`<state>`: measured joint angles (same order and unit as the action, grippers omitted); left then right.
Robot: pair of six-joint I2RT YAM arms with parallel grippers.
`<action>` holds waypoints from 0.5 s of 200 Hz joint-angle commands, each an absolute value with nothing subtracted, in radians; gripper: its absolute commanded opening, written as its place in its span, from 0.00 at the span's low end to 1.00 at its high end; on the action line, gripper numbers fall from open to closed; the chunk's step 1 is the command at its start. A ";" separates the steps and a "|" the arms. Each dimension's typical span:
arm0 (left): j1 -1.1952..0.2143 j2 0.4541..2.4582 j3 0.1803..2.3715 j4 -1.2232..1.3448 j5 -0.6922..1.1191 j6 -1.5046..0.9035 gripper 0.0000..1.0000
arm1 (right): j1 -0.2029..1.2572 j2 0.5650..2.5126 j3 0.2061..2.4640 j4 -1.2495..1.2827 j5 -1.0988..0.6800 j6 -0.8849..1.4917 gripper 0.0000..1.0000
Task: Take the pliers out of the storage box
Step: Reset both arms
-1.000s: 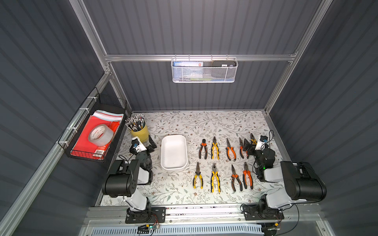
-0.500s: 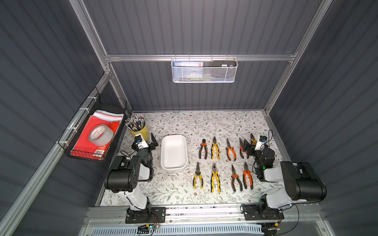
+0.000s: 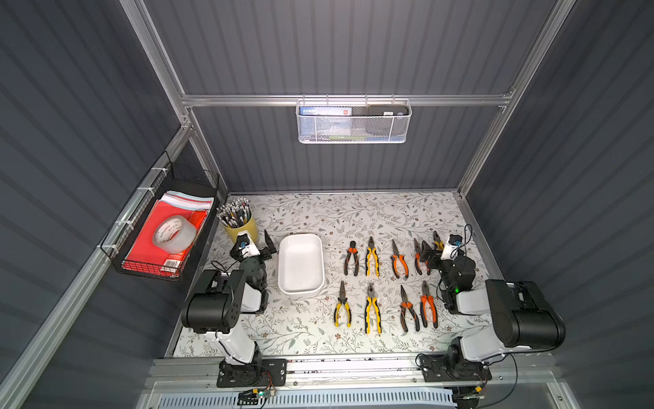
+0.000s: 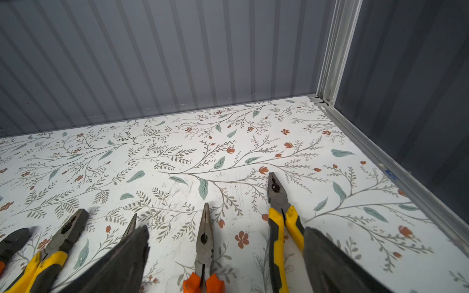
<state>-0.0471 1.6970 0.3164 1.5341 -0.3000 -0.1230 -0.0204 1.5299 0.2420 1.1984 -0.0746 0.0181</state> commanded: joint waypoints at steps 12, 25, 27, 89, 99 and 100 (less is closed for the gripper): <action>-0.048 1.697 0.335 1.530 -0.311 -0.103 0.99 | -0.017 1.519 0.253 1.200 -0.065 0.012 0.99; -0.048 1.695 0.336 1.530 -0.311 -0.103 0.99 | -0.016 1.519 0.253 1.201 -0.066 0.012 0.99; -0.048 1.696 0.336 1.529 -0.310 -0.104 0.99 | -0.017 1.519 0.253 1.201 -0.066 0.012 0.99; -0.048 1.697 0.337 1.530 -0.314 -0.101 0.99 | -0.017 1.519 0.253 1.201 -0.066 0.010 0.99; -0.047 1.697 0.335 1.530 -0.310 -0.103 0.99 | -0.017 1.519 0.253 1.202 -0.066 0.010 0.99; -0.047 1.697 0.335 1.529 -0.310 -0.103 0.99 | -0.017 1.519 0.253 1.202 -0.065 0.010 0.99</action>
<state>-0.0471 1.6970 0.3164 1.5337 -0.3000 -0.1226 -0.0204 1.5299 0.2420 1.1969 -0.0742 0.0177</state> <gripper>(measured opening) 0.994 0.989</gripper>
